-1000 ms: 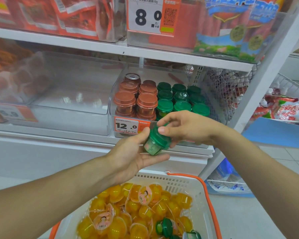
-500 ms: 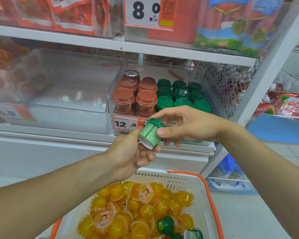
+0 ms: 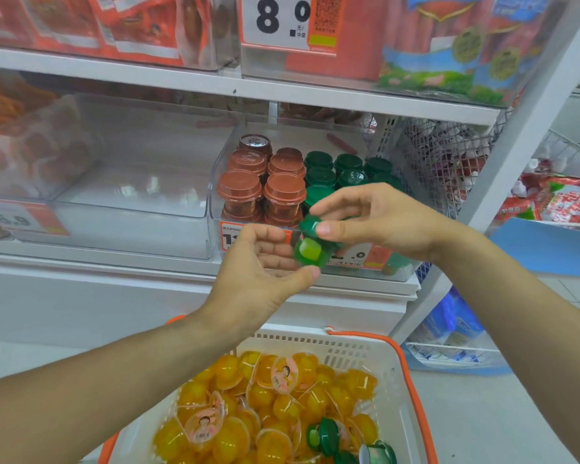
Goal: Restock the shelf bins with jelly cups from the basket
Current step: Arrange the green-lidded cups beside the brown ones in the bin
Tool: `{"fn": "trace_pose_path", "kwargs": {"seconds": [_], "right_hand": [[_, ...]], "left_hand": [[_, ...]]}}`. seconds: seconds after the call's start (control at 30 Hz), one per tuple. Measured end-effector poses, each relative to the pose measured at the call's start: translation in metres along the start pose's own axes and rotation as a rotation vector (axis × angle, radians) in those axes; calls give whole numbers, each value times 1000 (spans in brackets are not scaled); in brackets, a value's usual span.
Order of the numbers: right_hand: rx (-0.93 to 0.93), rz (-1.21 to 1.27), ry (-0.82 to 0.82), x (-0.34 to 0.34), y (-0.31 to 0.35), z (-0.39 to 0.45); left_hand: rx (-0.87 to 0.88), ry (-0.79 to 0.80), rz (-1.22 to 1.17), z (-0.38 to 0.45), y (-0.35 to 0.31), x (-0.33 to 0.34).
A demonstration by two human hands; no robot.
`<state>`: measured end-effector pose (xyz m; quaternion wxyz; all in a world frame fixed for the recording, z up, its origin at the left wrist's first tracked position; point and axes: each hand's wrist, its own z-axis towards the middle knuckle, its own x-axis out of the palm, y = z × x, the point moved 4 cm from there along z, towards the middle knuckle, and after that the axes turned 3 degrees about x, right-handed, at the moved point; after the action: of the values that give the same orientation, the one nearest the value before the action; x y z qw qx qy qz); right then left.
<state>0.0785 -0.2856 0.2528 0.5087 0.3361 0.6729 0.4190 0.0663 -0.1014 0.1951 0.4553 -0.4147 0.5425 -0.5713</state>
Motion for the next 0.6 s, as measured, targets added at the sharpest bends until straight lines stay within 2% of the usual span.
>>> {"fn": "trace_pose_path", "kwargs": {"seconds": [0.1,0.2,0.3,0.4,0.6], "right_hand": [[-70,64,-237,-18,-5,8],[-119,-101,-409,-24,-13,17],[-150,-256,-433,-19,-24,26],[-187,-515,-442,-13,-26,29],[-134,-633,-358,-12,-22,29]], "left_hand": [[17,-28,161,3,2,-5],[0,-32,240,3,4,-8],[-23,-45,272,5,6,-12],[-37,-43,277,8,10,-16],[-53,-4,301,10,14,-16]]}}
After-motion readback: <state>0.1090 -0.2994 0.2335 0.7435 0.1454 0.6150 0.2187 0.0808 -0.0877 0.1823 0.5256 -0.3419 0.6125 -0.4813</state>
